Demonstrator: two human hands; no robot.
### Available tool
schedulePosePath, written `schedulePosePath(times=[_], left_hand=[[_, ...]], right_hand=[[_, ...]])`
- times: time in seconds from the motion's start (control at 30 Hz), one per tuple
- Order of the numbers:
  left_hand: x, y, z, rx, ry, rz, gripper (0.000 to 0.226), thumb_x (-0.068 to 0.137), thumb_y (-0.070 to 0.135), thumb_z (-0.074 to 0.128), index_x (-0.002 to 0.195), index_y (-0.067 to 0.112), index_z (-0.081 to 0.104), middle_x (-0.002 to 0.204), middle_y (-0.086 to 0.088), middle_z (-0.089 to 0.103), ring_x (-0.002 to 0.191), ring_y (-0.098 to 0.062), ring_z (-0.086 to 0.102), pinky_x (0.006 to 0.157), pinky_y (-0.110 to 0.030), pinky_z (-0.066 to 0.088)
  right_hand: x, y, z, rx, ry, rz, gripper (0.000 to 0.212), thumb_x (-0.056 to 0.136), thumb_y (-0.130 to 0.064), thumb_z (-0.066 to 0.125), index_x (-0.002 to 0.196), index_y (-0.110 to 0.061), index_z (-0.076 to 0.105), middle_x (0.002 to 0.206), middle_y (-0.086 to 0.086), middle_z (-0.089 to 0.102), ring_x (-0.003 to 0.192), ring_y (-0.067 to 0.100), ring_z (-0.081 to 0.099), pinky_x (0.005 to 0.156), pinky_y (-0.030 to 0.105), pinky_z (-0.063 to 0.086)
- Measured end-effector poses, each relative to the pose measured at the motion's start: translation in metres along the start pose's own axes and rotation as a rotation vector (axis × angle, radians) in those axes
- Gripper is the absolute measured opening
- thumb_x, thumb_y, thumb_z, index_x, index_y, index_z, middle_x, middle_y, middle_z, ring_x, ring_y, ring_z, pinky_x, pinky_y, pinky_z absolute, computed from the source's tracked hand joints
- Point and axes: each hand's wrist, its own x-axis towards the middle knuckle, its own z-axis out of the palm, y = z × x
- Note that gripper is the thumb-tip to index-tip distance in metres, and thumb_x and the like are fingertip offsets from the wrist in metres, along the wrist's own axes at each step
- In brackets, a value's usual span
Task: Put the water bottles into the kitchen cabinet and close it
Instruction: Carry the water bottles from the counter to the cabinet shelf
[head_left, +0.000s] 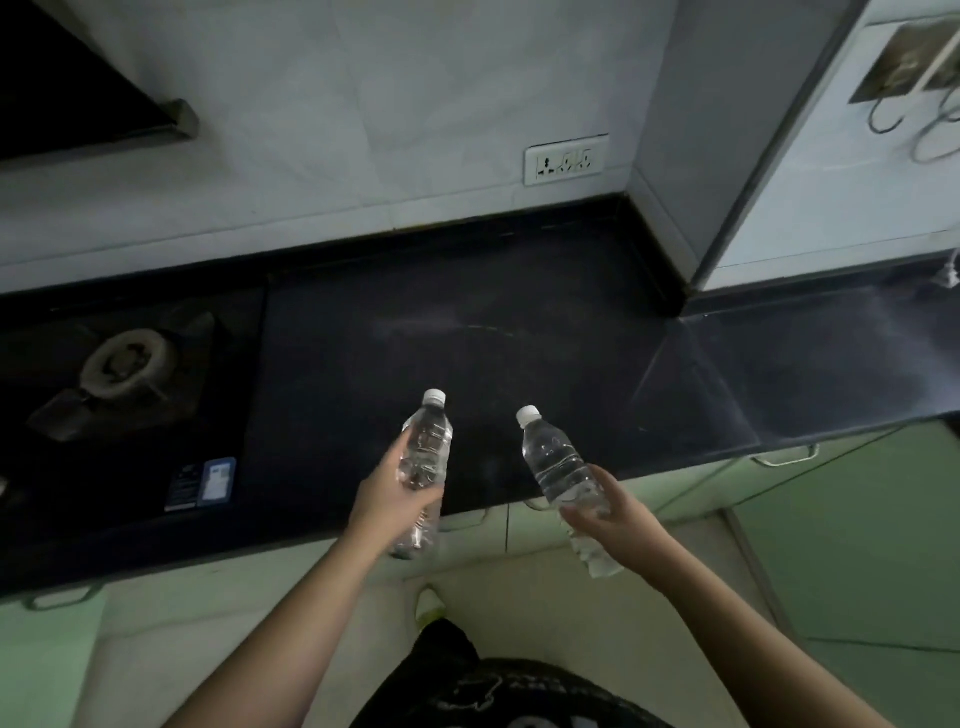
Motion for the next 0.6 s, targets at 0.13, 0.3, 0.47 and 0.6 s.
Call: schedulePosePath(times=[0.13, 0.3, 0.47, 0.6], left_hand=[[-0.068, 0.006, 0.005, -0.473, -0.01, -0.023, 0.076, 0.081, 0.01, 0.078, 0.136, 0.05, 0.044, 0.113, 0.006, 0.071, 0.099, -0.012, 0.071, 0.083, -0.035, 0.056], [-0.136, 0.0, -0.008, -0.764, -0.044, -0.07, 0.066, 0.085, 0.013, 0.07, 0.135, 0.05, 0.047, 0.121, -0.01, 0.069, 0.1, -0.03, 0.068, 0.08, -0.046, 0.055], [-0.199, -0.025, -0.022, -1.046, -0.046, -0.12, 0.061, 0.083, 0.019, 0.069, 0.137, 0.042, 0.051, 0.13, -0.021, 0.062, 0.111, -0.042, 0.059, 0.085, -0.048, 0.051], [-0.246, -0.043, -0.031, -1.027, 0.083, -0.071, 0.068, 0.078, 0.016, 0.068, 0.137, 0.045, 0.049, 0.127, -0.023, 0.062, 0.107, -0.043, 0.058, 0.091, -0.056, 0.043]], right_hand=[[-0.037, 0.012, -0.009, 0.339, -0.117, -0.055, 0.056, 0.083, -0.042, 0.07, 0.133, -0.039, 0.046, 0.118, 0.001, 0.068, 0.095, 0.011, 0.071, 0.081, 0.029, 0.057], [-0.071, 0.003, 0.001, 0.631, -0.22, -0.078, 0.075, 0.069, -0.05, 0.077, 0.136, -0.03, 0.051, 0.117, -0.001, 0.071, 0.107, 0.02, 0.068, 0.092, 0.04, 0.051], [-0.094, -0.023, 0.025, 0.644, -0.401, -0.163, 0.055, 0.078, -0.042, 0.074, 0.129, -0.032, 0.058, 0.115, 0.008, 0.07, 0.103, 0.026, 0.067, 0.086, 0.042, 0.053], [-0.119, -0.044, 0.056, 0.582, -0.53, -0.246, 0.045, 0.086, -0.033, 0.067, 0.129, -0.027, 0.057, 0.113, 0.011, 0.067, 0.098, 0.026, 0.065, 0.079, 0.039, 0.053]])
